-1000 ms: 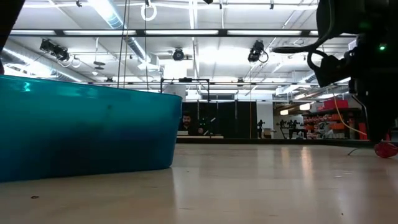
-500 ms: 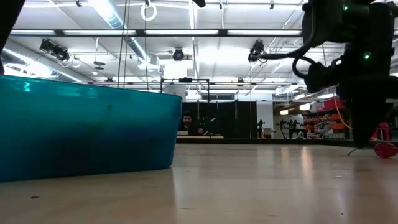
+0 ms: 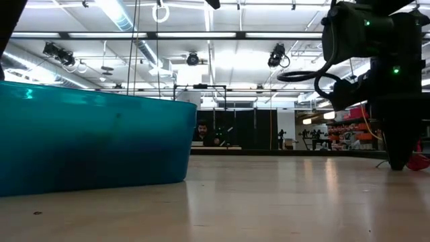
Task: Pick and placing Produce into tupperware
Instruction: Put the cherry into the blue bin
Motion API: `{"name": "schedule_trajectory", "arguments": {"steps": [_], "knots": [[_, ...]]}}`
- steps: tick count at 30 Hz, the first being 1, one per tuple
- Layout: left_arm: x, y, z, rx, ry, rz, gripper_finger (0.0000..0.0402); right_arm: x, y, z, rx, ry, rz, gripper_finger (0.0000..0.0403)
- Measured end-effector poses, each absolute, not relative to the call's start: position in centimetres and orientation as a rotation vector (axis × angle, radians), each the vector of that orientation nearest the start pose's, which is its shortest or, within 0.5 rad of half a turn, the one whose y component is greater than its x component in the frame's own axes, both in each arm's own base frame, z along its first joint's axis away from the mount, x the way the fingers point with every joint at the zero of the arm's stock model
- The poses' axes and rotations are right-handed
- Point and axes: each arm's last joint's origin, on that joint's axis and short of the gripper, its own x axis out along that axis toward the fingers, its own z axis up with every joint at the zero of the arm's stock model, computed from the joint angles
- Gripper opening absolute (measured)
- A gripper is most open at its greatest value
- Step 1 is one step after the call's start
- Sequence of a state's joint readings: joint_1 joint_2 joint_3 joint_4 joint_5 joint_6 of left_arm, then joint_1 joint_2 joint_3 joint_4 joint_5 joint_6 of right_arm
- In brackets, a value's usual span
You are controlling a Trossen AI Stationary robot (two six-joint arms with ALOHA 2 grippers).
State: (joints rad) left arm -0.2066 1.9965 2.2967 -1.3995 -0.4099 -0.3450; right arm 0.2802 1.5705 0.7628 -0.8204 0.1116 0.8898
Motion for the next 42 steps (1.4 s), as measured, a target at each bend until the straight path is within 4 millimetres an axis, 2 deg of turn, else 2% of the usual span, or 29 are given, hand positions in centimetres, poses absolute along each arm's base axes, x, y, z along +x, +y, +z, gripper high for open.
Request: {"name": "schedule_trajectory", "arguments": {"steps": [8, 14, 25, 33, 38, 40, 42], "knots": [[38.2, -6.8, 38.9, 0.024, 1.002, 0.359, 0.0291, 22.3, 6.0, 13.9, 0.355, 1.456, -0.513, 0.0012], [37.8, -6.7, 38.8, 0.036, 1.04, 0.365, 0.0291, 24.1, 6.5, 14.4, 0.371, 1.302, -0.395, 0.0005], [36.5, -6.9, 38.6, 0.075, 1.145, 0.376, 0.029, 29.6, 7.5, 18.6, 0.36, 0.802, -0.215, 0.0002], [33.8, -8.1, 41.3, 0.092, 1.071, 0.311, 0.029, 31.6, 7.3, 20.4, 0.383, 0.545, -0.134, 0.0001], [31.2, -8.4, 43.8, 0.021, 0.99, 0.307, 0.0291, 33.4, 8.1, 18.7, 0.41, 0.49, -0.041, 0.0], [30.6, -8.5, 44.3, -0.016, 0.969, 0.315, 0.0291, 34.3, 8.7, 17.9, 0.402, 0.504, -0.011, 0.0], [30.4, -8.7, 44.4, -0.032, 0.961, 0.317, 0.0291, 35.8, 9.4, 18.1, 0.38, 0.492, 0.017, 0.0]]}}
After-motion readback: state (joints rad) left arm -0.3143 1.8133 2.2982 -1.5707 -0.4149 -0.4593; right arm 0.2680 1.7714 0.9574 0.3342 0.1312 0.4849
